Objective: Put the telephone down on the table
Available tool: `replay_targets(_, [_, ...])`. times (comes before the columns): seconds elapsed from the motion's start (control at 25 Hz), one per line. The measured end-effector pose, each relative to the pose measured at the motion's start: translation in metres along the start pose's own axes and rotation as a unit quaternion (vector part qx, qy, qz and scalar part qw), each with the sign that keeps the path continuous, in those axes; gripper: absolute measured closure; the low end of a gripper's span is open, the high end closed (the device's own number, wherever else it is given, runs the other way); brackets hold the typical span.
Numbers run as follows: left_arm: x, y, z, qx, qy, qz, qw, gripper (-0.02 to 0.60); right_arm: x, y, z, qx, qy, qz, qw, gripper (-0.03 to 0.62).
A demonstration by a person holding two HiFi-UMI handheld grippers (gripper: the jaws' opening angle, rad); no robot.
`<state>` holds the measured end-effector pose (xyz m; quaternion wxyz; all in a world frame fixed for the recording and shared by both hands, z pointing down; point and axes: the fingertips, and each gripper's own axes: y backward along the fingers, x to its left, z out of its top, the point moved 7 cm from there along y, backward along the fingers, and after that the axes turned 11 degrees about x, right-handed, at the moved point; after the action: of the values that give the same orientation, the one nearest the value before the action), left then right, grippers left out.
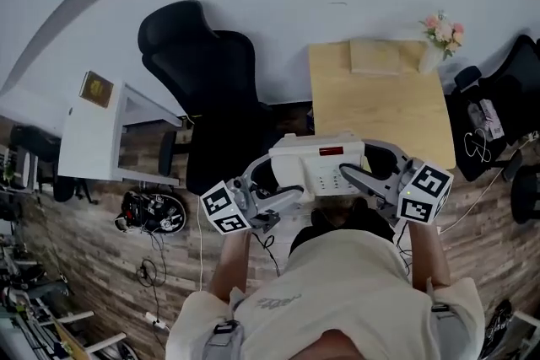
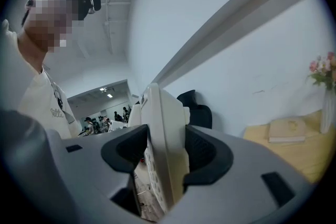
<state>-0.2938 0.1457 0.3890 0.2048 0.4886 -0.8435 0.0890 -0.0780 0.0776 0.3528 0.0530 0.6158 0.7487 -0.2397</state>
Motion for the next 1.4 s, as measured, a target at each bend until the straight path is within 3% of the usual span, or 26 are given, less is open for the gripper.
replay_targets(0.2, [0.021,-0.029,0.0,0.02,0.014,-0.039,0.9989,0.207,-0.019,0.017,-0.005,-0.006,-0.024,-0.037,0.999,0.375])
replay_targets(0.36, [0.043,-0.056,0.002,0.038,0.022,-0.047,0.9979,0.207,-0.05,0.023,-0.006,-0.013,-0.039,-0.046,0.998,0.375])
replay_targets(0.8, [0.07,-0.093,0.01,0.058,0.026,-0.005,0.998,0.207,-0.11,0.027,0.0,-0.026,-0.046,-0.01,0.999,0.375])
replay_targets(1.4, [0.16,-0.227,0.01,0.07,0.056,0.014,0.9958,0.207,-0.272,0.068,0.013,-0.013,-0.078,0.014,0.997,0.375])
